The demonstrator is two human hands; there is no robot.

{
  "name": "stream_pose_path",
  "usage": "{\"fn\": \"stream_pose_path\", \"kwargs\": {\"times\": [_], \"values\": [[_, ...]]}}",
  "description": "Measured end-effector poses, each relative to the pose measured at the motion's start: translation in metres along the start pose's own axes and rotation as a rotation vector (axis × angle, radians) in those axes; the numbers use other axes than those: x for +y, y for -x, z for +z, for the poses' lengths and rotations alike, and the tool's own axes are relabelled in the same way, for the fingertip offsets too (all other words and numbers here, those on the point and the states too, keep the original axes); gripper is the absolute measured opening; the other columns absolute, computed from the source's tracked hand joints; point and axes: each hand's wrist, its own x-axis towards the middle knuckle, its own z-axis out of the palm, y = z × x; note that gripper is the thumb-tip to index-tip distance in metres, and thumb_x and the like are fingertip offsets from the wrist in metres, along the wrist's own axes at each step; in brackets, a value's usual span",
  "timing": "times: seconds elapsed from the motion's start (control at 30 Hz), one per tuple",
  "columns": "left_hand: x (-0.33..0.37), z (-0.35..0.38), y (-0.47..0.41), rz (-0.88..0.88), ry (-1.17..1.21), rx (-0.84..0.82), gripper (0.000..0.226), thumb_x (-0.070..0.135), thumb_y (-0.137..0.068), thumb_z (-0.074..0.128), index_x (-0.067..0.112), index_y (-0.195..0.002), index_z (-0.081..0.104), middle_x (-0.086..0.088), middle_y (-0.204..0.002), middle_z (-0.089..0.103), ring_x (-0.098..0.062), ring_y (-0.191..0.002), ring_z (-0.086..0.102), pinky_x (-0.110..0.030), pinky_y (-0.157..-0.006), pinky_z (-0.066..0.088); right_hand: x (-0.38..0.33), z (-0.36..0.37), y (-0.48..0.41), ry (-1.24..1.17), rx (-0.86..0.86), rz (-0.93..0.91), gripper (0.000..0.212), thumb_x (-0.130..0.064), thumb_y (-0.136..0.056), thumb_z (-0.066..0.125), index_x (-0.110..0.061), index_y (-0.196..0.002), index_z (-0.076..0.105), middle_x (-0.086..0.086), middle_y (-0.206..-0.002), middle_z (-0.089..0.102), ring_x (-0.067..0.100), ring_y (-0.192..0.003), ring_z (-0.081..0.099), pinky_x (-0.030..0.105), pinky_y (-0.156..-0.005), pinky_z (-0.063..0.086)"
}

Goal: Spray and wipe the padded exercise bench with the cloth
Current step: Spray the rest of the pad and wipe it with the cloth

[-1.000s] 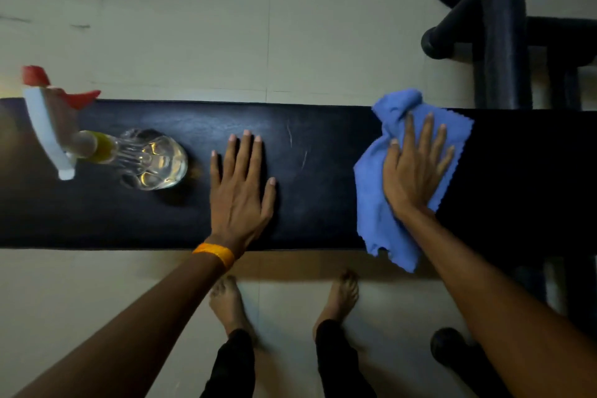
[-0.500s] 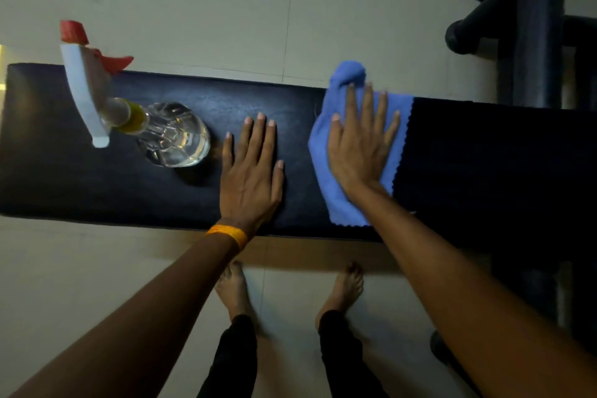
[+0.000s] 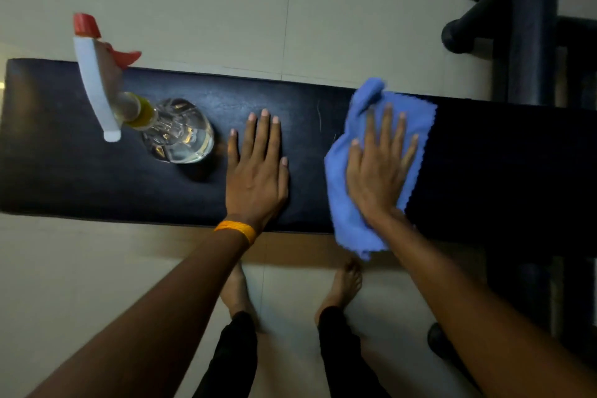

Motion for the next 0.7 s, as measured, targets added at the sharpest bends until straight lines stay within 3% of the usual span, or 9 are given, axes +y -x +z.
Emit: {"fn": "stream_pose_path", "kwargs": {"times": [0.07, 0.13, 0.17, 0.27, 0.33, 0.47, 0.53, 0.57, 0.7], "values": [[-0.001, -0.002, -0.001, 0.008, 0.025, -0.001, 0.064, 0.030, -0.101, 0.033, 0.006, -0.160, 0.024, -0.013, -0.168, 0.020, -0.031, -0.157, 0.015, -0.056, -0.125, 0.014, -0.001, -0.002, 0.031, 0.019, -0.067, -0.263, 0.062, -0.036, -0.099, 0.031, -0.026, -0.159, 0.019, 0.003, -0.168, 0.014, 0.025, -0.156, 0.009, 0.053, -0.125, 0.007], [-0.002, -0.005, 0.003, -0.009, 0.072, -0.001, 0.062, 0.030, -0.102, 0.033, 0.005, -0.158, 0.028, -0.013, -0.167, 0.023, -0.031, -0.156, 0.018, -0.057, -0.125, 0.015, 0.017, -0.004, 0.028, 0.026, -0.105, -0.360, 0.064, -0.033, -0.097, 0.035, -0.028, -0.159, 0.019, 0.001, -0.168, 0.014, 0.024, -0.156, 0.008, 0.051, -0.125, 0.008], [-0.001, -0.006, 0.006, -0.019, 0.100, 0.002, 0.061, 0.029, -0.102, 0.032, 0.005, -0.157, 0.030, -0.013, -0.167, 0.025, -0.031, -0.156, 0.019, -0.056, -0.124, 0.016, 0.022, -0.002, 0.017, 0.019, -0.088, -0.306, 0.064, -0.033, -0.096, 0.034, -0.027, -0.159, 0.021, 0.002, -0.168, 0.016, 0.024, -0.155, 0.011, 0.051, -0.125, 0.009], [-0.002, -0.009, 0.027, -0.033, 0.157, 0.012, 0.060, 0.028, -0.101, 0.031, 0.003, -0.155, 0.034, -0.014, -0.165, 0.028, -0.031, -0.155, 0.022, -0.055, -0.124, 0.017, -0.004, 0.002, -0.013, -0.032, -0.004, 0.090, 0.064, -0.037, -0.095, 0.024, -0.024, -0.158, 0.026, 0.006, -0.167, 0.019, 0.028, -0.155, 0.014, 0.056, -0.124, 0.011], [-0.010, -0.009, 0.047, -0.033, 0.171, 0.019, 0.059, 0.028, -0.102, 0.032, 0.003, -0.155, 0.034, -0.015, -0.165, 0.029, -0.032, -0.155, 0.022, -0.054, -0.125, 0.018, -0.048, 0.003, -0.004, -0.040, 0.030, 0.162, 0.066, -0.041, -0.094, 0.023, -0.022, -0.158, 0.026, 0.007, -0.167, 0.018, 0.030, -0.155, 0.013, 0.058, -0.123, 0.009], [-0.043, -0.010, 0.079, 0.017, 0.149, 0.047, 0.058, 0.024, -0.101, 0.035, 0.000, -0.154, 0.036, -0.017, -0.164, 0.029, -0.031, -0.154, 0.023, -0.049, -0.126, 0.017, -0.072, 0.006, 0.051, 0.018, -0.102, -0.438, 0.064, -0.037, -0.099, 0.032, -0.022, -0.160, 0.018, 0.004, -0.168, 0.013, 0.027, -0.156, 0.008, 0.053, -0.125, 0.007], [-0.052, -0.012, 0.083, 0.058, 0.125, 0.037, 0.059, 0.025, -0.100, 0.035, 0.001, -0.154, 0.035, -0.016, -0.164, 0.029, -0.030, -0.153, 0.024, -0.045, -0.126, 0.013, -0.045, 0.005, 0.028, 0.027, -0.125, -0.577, 0.064, -0.037, -0.099, 0.036, -0.023, -0.159, 0.020, 0.003, -0.168, 0.016, 0.025, -0.155, 0.010, 0.050, -0.126, 0.008], [-0.054, -0.013, 0.083, 0.066, 0.116, 0.034, 0.060, 0.026, -0.100, 0.035, 0.001, -0.155, 0.035, -0.016, -0.164, 0.028, -0.030, -0.153, 0.025, -0.044, -0.126, 0.013, -0.035, 0.006, 0.009, 0.044, -0.106, -0.537, 0.063, -0.037, -0.099, 0.035, -0.024, -0.159, 0.021, 0.003, -0.167, 0.017, 0.025, -0.155, 0.011, 0.050, -0.125, 0.008], [-0.057, -0.013, 0.078, 0.047, 0.126, 0.043, 0.059, 0.026, -0.101, 0.035, 0.002, -0.156, 0.034, -0.015, -0.165, 0.029, -0.028, -0.153, 0.027, -0.045, -0.126, 0.017, -0.069, 0.007, -0.031, -0.050, 0.017, 0.032, 0.066, -0.043, -0.094, 0.023, -0.022, -0.156, 0.033, 0.007, -0.165, 0.025, 0.030, -0.154, 0.018, 0.057, -0.123, 0.011]]}}
